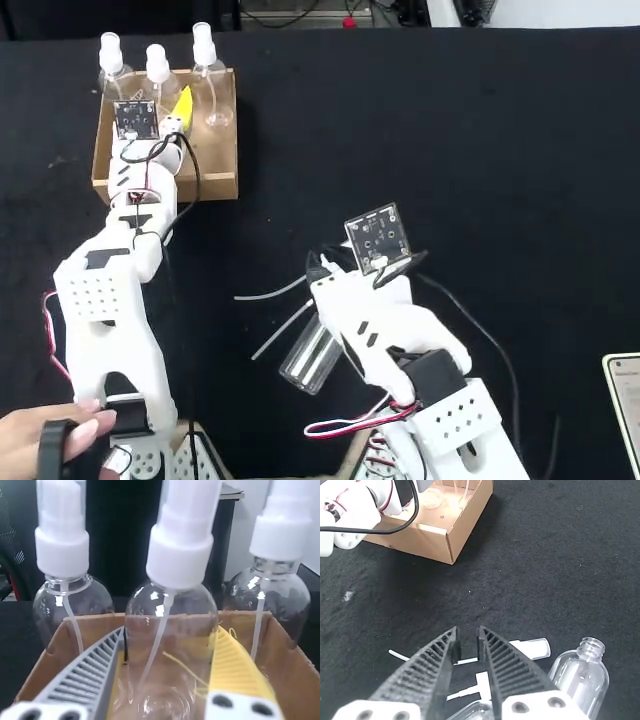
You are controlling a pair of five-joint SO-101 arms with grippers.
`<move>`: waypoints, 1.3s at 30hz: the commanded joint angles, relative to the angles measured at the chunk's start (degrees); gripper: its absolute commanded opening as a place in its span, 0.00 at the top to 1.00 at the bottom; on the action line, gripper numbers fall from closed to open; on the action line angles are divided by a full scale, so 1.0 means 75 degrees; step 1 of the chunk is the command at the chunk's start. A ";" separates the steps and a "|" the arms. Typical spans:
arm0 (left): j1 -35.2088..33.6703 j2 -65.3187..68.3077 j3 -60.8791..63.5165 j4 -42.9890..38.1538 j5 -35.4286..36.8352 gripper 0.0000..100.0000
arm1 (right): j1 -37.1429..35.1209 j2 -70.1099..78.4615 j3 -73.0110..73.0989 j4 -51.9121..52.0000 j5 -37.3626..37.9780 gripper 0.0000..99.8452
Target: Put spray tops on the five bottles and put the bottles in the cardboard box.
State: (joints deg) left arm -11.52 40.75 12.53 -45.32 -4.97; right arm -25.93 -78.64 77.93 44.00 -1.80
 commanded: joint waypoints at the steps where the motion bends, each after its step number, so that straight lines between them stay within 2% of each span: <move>1: 0.0041 -0.0094 -0.0322 -0.0070 -0.0035 0.76 | 0.0094 -0.0170 -0.0088 -0.0176 0.0070 0.94; 16: 0.0041 -0.0094 -0.0287 -0.0059 0.0281 0.76 | 0.0105 -0.0170 -0.0088 -0.0176 0.0070 0.94; 39: 0.0029 -0.0070 -0.0299 -0.0059 0.0234 0.76 | 0.0105 -0.0170 -0.0088 -0.0176 0.0070 0.94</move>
State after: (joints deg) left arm -11.52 40.75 12.53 -45.32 -3.38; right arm -25.93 -78.64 77.93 44.00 -1.80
